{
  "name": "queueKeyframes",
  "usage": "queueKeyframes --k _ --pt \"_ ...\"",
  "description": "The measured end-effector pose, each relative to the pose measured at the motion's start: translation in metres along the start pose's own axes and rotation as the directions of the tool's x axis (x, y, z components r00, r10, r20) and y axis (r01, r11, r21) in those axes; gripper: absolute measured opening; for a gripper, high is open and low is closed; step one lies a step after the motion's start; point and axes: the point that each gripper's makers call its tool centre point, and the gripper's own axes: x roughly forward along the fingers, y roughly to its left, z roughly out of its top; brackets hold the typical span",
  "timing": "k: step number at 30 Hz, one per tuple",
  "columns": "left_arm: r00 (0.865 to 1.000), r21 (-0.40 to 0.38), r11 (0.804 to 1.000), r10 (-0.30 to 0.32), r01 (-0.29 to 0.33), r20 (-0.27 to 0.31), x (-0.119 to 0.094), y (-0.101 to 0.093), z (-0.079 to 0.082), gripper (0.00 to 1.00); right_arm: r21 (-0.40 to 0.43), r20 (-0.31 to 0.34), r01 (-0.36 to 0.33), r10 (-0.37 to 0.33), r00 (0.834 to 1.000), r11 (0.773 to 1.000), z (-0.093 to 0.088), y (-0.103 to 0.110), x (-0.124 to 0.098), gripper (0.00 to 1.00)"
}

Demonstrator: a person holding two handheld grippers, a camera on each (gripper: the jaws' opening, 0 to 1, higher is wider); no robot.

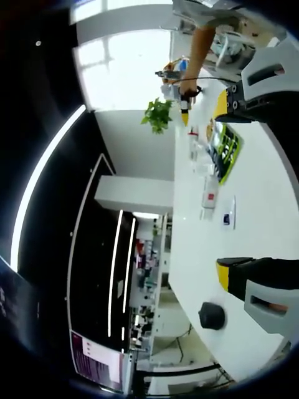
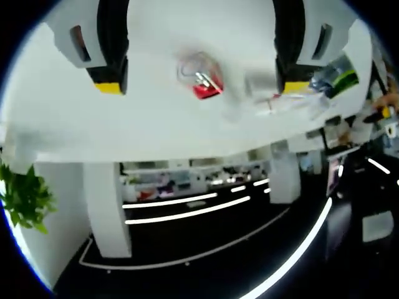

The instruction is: Arrange the skincare products in the storage area until every visible bottle or jar stands upright without overlapping.

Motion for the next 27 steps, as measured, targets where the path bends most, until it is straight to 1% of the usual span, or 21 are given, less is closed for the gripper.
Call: queueKeyframes --k 2,7,13,18,22,27 --pt "1.000 0.004 1.000 0.006 -0.006 -0.004 0.000 0.001 -0.002 0.92 -0.017 -0.029 0.005 -0.006 1.000 1.000 -0.005 -0.002 0.006 0.98" --pt "1.000 0.005 1.000 0.005 -0.005 -0.006 -0.001 0.002 -0.002 0.92 -0.025 -0.066 0.008 -0.010 0.998 1.000 -0.011 -0.004 0.018 0.93" --pt "1.000 -0.001 1.000 0.013 -0.013 0.007 -0.004 0.006 0.001 0.92 -0.040 -0.090 0.024 -0.028 0.996 0.999 -0.013 -0.010 0.024 0.91" --pt "1.000 -0.005 1.000 0.021 -0.021 0.015 -0.005 0.009 0.002 0.92 -0.070 -0.122 0.017 -0.026 0.992 0.997 -0.018 -0.009 0.028 0.84" --pt "1.000 -0.006 1.000 0.018 -0.018 0.013 -0.005 0.008 0.002 0.92 -0.085 -0.118 -0.001 -0.009 0.993 0.996 -0.016 -0.004 0.030 0.78" --pt "1.000 -0.007 1.000 0.018 -0.018 0.014 -0.005 0.010 0.002 0.92 -0.065 -0.109 -0.026 0.019 0.994 0.998 -0.014 0.006 0.033 0.70"
